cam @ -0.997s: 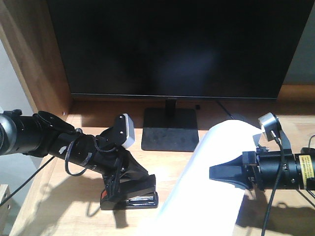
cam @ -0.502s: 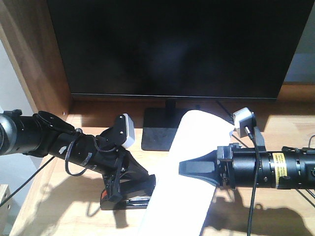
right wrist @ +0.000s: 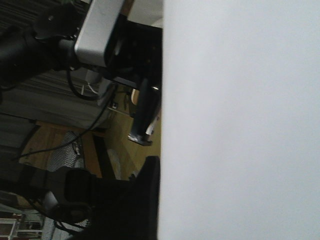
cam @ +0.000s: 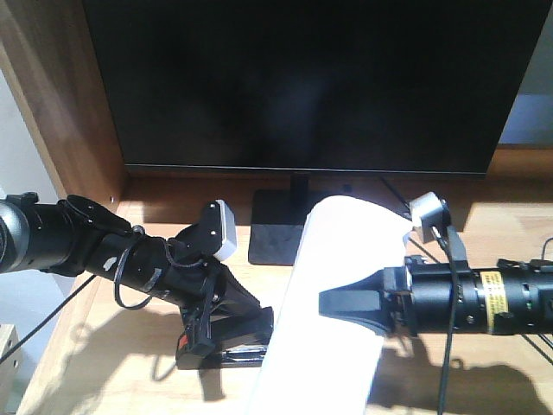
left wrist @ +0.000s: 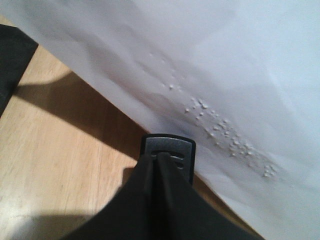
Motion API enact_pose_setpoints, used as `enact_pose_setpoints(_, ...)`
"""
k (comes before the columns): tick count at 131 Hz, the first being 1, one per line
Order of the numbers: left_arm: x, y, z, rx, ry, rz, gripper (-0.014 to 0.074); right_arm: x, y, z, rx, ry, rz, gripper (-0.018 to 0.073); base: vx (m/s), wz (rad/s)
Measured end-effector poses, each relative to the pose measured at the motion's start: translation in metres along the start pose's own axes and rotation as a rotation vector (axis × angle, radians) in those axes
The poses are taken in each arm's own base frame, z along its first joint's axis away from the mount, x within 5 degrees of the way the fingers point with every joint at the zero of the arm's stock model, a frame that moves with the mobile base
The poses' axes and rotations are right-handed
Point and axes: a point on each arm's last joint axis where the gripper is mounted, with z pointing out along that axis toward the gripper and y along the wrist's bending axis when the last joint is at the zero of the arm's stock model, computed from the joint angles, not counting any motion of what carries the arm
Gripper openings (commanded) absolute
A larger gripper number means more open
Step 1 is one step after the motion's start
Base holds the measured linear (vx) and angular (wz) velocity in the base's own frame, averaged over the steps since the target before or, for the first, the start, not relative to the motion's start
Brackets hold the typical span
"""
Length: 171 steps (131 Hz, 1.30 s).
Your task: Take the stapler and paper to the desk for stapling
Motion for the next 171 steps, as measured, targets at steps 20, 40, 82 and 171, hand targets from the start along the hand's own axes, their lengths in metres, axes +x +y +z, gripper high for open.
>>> enact_pose_setpoints(20, 0.0, 0.0, 0.0, 0.0, 0.0, 0.0, -0.0006, -0.001, -0.017, -0.025, 0.089, 0.005, 0.022, -0.0003, 0.0, 0.0)
enact_pose_setpoints(40, 0.0, 0.0, 0.0, 0.0, 0.0, 0.0, -0.0006, -0.005, -0.029, -0.047, 0.143, -0.052, 0.059, -0.0003, 0.0, 0.0)
enact_pose_setpoints(82, 0.0, 0.0, 0.0, -0.001, 0.0, 0.0, -0.0006, -0.004, -0.046, -0.045, 0.144, -0.031, 0.068, -0.0003, 0.0, 0.0)
enact_pose_setpoints(171, 0.0, 0.0, 0.0, -0.001, 0.0, 0.0, -0.0006, 0.013, -0.042, 0.003, 0.104, 0.177, -0.163, -0.0003, 0.0, 0.0)
